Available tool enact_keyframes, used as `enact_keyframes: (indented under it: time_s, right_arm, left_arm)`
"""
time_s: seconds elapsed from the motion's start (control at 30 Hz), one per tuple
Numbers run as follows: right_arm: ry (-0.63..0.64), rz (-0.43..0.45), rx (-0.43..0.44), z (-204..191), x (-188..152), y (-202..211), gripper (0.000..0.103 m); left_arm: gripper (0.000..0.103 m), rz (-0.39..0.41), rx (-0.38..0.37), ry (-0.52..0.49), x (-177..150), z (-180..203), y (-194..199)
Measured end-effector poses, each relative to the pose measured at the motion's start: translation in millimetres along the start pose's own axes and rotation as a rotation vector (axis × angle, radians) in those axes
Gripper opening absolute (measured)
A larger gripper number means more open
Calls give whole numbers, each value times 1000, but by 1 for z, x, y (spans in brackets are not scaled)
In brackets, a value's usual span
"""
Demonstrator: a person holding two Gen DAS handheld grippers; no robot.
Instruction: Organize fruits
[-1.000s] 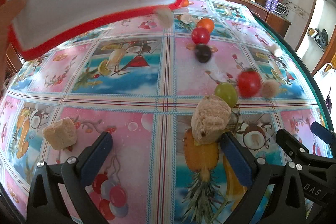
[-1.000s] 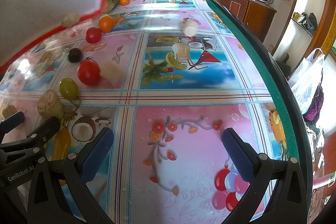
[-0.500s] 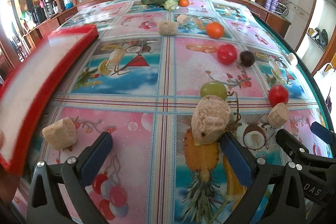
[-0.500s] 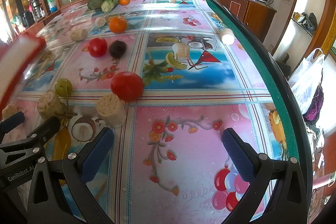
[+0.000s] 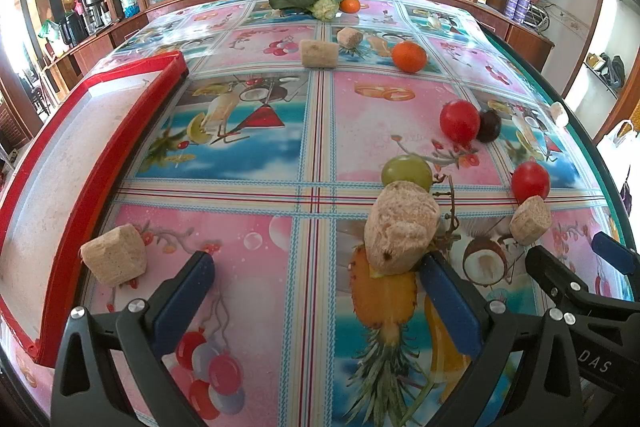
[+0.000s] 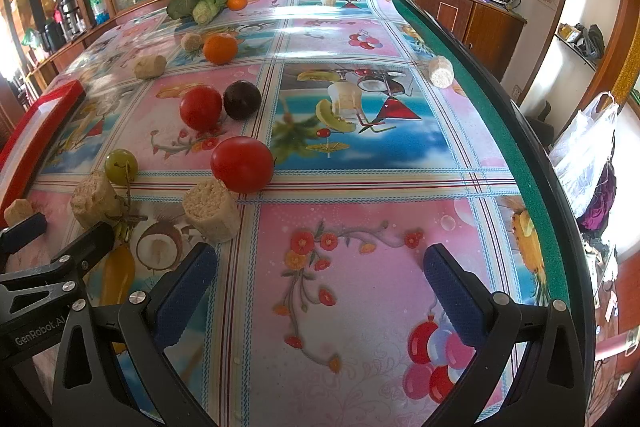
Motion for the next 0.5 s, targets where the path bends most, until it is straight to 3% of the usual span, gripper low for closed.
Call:
enact_keyframes:
  time_s: [0.5]
  right_arm:
    - [-3, -33, 1, 0, -2, 0, 103]
  left_arm:
    - [103, -3, -4, -8, 0, -2, 1]
Point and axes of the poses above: each gripper's, at about its wrist camera, not at the fingertips, and y roughly against the way its jaws point, z to its right, x to its top, the point moved 10 cm from there along -y, roughly the way its jaws point, and after that the axes turned 6 degrees about x, right-handed, at the moved point
